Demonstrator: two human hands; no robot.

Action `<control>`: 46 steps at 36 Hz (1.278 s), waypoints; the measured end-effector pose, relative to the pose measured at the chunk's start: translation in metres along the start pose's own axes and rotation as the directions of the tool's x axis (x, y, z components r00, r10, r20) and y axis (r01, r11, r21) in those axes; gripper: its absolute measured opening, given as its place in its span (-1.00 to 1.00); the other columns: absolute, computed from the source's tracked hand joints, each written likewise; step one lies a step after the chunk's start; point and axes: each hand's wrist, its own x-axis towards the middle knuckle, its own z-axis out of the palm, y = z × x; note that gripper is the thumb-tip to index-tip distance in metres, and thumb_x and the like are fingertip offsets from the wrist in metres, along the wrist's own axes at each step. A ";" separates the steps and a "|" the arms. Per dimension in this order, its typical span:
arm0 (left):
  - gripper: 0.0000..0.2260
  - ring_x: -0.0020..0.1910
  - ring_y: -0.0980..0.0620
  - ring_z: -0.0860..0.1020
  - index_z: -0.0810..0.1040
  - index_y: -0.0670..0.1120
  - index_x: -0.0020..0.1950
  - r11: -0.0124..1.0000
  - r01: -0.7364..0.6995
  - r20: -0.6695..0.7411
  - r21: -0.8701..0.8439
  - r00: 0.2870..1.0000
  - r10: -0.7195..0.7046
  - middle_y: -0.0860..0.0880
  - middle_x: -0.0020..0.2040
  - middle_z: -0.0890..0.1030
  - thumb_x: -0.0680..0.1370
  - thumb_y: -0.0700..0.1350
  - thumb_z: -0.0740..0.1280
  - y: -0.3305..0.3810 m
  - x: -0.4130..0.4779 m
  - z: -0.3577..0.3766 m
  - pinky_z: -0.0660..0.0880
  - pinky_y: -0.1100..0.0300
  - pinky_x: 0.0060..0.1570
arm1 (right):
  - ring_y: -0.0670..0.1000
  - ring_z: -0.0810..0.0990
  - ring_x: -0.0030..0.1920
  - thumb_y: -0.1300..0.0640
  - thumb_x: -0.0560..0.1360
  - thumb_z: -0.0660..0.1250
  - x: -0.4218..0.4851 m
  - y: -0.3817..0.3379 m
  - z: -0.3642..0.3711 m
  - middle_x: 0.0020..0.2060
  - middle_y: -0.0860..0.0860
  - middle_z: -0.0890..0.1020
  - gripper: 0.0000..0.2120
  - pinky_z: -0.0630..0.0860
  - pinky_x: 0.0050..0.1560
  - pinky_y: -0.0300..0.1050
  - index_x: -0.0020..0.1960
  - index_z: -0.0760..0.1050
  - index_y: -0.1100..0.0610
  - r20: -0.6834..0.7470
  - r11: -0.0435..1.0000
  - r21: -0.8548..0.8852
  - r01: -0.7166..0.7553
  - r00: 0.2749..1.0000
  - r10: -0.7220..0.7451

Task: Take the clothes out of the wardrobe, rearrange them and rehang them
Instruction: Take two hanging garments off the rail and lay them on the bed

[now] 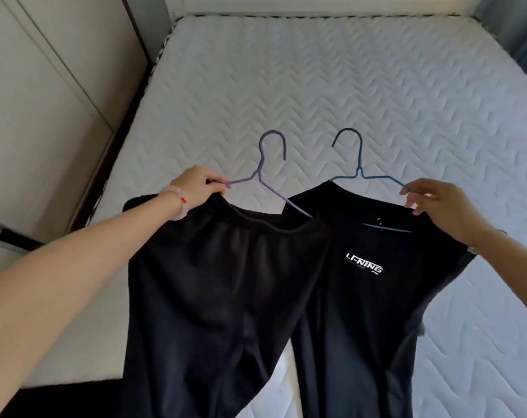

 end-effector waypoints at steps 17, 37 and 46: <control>-0.76 0.11 -0.12 0.56 0.62 -0.07 0.09 0.951 0.296 -0.366 0.088 0.898 -0.245 -0.06 0.10 0.65 0.58 -0.19 0.17 -0.133 0.129 0.022 0.47 0.10 0.06 | 0.20 0.41 0.21 0.10 0.59 0.12 0.148 0.034 0.117 0.15 0.12 0.57 -0.70 0.39 0.13 0.10 0.27 0.46 0.00 -0.221 0.921 -0.373 -0.113 0.975 0.030; -0.62 0.14 -0.03 0.52 0.37 -0.05 0.40 0.962 0.273 -0.026 0.019 0.962 -0.272 0.05 0.04 0.58 0.59 -0.01 0.19 -0.109 0.013 0.027 0.41 0.08 0.18 | 0.11 0.62 0.02 0.03 0.48 0.21 0.043 0.027 0.138 -0.05 -0.01 0.69 -0.75 0.50 0.13 0.02 0.11 0.56 -0.02 0.110 0.941 -0.207 -0.269 0.949 0.295; -0.79 0.03 0.01 0.58 0.52 -0.05 0.18 0.837 0.324 -0.037 -0.441 0.925 -0.378 -0.02 -0.03 0.64 0.59 -0.14 0.18 -0.055 -0.194 0.047 0.41 0.24 0.00 | 0.05 0.60 -0.20 0.18 0.56 0.21 -0.140 -0.033 0.119 -0.21 0.10 0.66 -0.84 0.49 -0.17 -0.17 -0.01 0.57 0.13 0.212 0.837 0.409 -0.362 0.930 0.299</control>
